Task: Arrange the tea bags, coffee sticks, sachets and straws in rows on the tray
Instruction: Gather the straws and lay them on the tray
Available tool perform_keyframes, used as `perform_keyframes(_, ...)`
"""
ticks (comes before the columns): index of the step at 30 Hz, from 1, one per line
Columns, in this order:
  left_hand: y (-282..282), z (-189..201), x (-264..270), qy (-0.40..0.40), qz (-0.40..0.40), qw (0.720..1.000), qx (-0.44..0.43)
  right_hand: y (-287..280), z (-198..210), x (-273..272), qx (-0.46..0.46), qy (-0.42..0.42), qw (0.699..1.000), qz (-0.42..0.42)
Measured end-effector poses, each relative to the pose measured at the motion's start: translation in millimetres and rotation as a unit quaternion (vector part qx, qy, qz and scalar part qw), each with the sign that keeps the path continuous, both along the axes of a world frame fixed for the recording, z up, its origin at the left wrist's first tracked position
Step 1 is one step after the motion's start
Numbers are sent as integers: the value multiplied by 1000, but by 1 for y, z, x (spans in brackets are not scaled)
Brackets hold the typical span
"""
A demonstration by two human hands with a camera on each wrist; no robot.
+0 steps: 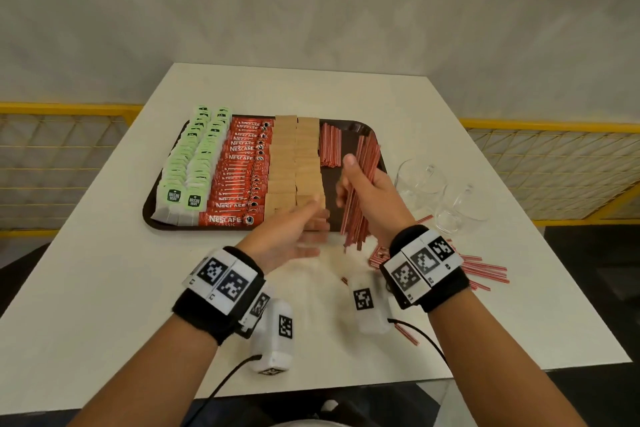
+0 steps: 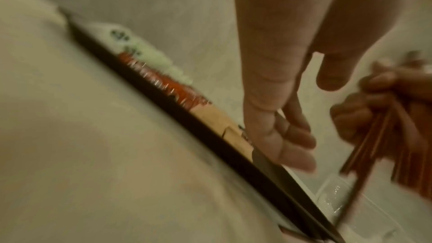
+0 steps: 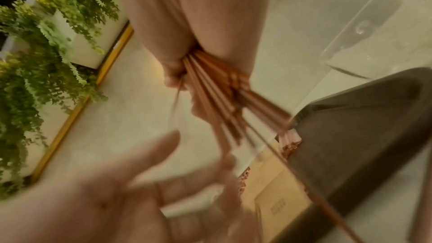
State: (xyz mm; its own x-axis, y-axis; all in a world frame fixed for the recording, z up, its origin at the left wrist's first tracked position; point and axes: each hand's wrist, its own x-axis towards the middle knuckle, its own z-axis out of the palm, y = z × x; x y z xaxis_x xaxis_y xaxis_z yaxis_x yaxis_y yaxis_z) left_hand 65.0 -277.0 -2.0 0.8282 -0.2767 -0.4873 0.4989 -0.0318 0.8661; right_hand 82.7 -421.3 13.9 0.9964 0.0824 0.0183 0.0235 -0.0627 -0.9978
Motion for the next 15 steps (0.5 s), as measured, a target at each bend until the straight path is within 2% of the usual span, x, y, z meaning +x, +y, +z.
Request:
perform_keyframes(2, 1, -7, 3, 103, -1, 989, -110, 8, 9, 2, 43, -27, 999, 12)
perform_keyframes(5, 1, -9, 9, 153, 18, 967, -205, 23, 17, 2, 57, -74, 994, 50)
perform_keyframes(8, 2, -10, 12, 171, 71, 957, -224, 31, 23, 4, 91, -103, 988, 66)
perform_keyframes(11, 1, -7, 13, 170, 66, 950, -252, 35, 23, 8, 134, -98, 983, 81)
perform_keyframes(15, -6, 4, 13, 128, 73, 932, -332, 39, 8, 11, 79, -95, 989, 75)
